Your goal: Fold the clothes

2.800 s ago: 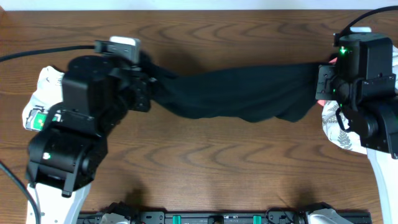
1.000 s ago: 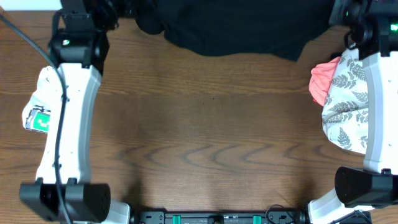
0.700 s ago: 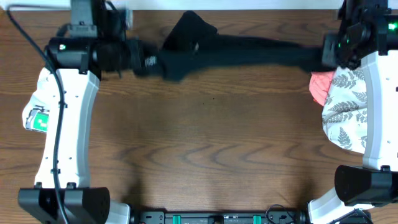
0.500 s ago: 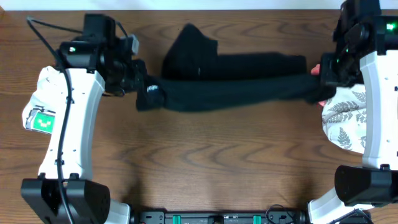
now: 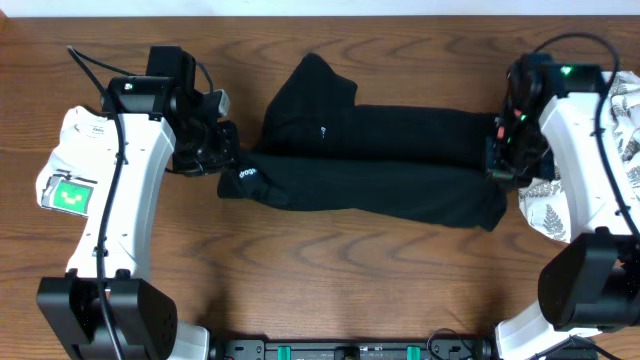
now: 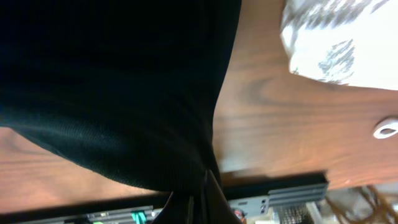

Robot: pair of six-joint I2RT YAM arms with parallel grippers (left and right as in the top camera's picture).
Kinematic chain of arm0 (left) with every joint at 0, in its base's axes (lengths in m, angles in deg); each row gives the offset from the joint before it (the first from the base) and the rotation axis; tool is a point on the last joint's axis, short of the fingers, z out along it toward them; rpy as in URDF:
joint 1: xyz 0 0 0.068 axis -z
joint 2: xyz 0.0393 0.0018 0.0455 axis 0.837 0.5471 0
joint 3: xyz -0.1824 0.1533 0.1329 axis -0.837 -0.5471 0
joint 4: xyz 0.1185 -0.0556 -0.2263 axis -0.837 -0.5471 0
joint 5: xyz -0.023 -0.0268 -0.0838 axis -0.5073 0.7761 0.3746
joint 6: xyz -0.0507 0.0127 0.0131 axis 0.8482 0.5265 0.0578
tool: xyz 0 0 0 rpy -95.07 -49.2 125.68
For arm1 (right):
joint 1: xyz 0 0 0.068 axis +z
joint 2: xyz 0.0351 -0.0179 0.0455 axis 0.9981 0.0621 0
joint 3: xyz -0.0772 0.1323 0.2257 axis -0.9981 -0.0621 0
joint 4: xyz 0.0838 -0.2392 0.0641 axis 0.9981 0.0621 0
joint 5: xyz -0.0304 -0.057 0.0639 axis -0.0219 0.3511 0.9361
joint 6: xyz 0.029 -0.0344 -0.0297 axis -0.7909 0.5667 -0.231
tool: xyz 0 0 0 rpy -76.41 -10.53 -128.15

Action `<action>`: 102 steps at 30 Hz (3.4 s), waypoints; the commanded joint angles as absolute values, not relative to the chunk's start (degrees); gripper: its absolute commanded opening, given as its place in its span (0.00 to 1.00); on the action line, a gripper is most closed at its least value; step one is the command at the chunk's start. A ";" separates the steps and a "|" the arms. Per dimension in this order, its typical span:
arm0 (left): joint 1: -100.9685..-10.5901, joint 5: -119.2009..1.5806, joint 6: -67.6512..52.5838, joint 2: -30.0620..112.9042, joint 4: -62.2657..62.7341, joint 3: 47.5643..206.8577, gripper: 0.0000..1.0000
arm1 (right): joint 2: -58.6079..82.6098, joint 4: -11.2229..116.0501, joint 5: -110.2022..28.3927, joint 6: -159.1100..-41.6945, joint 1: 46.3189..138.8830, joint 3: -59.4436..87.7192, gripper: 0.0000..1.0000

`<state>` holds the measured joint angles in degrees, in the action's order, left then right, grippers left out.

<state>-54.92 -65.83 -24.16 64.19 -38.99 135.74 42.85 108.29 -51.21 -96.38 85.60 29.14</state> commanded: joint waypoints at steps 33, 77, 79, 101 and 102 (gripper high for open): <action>-55.37 -65.85 -23.54 64.38 -36.96 116.74 0.06 | 42.70 104.47 -38.66 -99.29 93.03 11.50 0.01; -55.53 -72.82 -16.46 61.91 -8.04 118.53 0.64 | 42.83 81.76 -56.08 -99.57 78.25 12.16 0.22; -55.51 -72.51 -16.46 58.59 -8.08 118.62 0.64 | 42.74 82.02 -55.25 -99.51 78.27 13.38 0.21; -43.09 -69.13 -29.01 65.21 -7.16 113.24 0.06 | 41.26 76.18 -41.05 -93.10 90.75 5.82 0.01; -43.09 -69.13 -29.01 66.83 -6.36 113.24 0.06 | 41.26 75.22 -41.29 -93.12 90.56 4.49 0.01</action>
